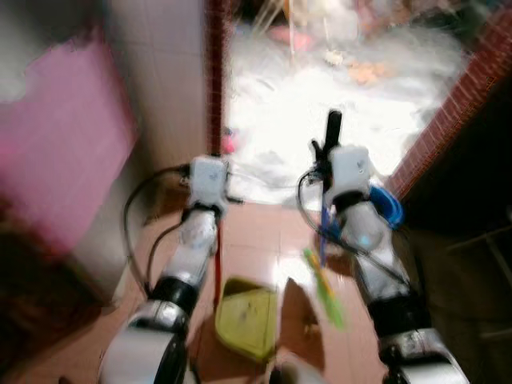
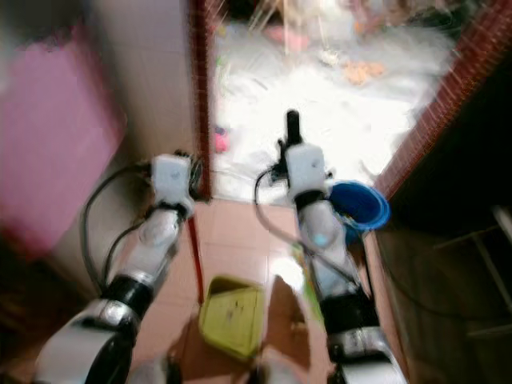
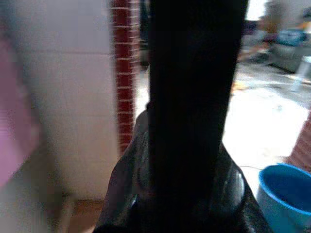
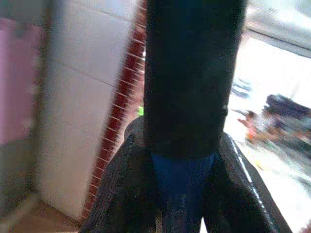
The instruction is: Sweep floor
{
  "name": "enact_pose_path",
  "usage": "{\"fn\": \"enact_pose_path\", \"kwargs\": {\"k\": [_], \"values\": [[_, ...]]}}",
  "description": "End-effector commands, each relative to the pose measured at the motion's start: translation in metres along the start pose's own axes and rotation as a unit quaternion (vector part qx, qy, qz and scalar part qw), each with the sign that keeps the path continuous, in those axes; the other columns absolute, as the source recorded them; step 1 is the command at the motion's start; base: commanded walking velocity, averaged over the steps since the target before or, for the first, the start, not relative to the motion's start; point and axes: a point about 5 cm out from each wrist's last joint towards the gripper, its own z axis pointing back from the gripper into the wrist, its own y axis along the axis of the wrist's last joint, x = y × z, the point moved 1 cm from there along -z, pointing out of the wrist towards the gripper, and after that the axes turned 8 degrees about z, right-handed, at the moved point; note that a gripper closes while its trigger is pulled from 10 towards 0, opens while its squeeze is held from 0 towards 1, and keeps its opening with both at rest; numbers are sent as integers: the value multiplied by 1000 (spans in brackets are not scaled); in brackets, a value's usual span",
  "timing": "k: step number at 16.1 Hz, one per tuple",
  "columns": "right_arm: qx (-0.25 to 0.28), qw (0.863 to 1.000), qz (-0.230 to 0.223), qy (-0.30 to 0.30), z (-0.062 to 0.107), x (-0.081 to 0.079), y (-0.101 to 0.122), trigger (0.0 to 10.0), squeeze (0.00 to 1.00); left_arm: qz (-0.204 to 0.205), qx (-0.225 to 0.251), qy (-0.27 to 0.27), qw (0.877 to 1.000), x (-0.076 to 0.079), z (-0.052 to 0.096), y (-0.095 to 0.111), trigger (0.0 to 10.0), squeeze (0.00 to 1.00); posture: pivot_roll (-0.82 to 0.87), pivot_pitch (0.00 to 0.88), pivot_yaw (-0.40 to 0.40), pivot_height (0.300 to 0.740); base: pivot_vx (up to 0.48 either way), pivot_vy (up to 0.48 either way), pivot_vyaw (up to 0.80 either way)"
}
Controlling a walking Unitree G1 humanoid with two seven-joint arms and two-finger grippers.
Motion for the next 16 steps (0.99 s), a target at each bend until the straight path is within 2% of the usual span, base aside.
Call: {"fn": "enact_pose_path", "kwargs": {"k": [1, 3, 7, 13, 16], "values": [[46, 999, 9, -12, -2, 5, 16, 10000, 0, 3, 25, -16, 1000, 2, -2, 10, 10000, 0, -102, 41, -63, 740, 0, 0, 0], [47, 999, 18, -13, -2, 5, 16, 10000, 0, -1, 30, -16, 999, 2, -2, 11, 10000, 0, -102, 42, -62, 740, 0, 0, 0], [14, 998, 53, -28, 0, 11, 3, 10000, 0, 2, 35, -18, 999, 1, -2, 13, 10000, 0, -100, 32, -67, 740, 0, 0, 0], [-2, 999, 39, -20, -2, 6, -3, 10000, 0, 9, 33, -21, 999, -3, 0, 11, 10000, 0, -86, 34, -73, 740, 46, 0, -752], [-6, 999, 41, -19, 0, 4, -5, 10000, 0, 9, 29, -20, 999, -3, 1, 10, 10000, 0, -88, 40, -71, 740, 276, 0, -181]]}}
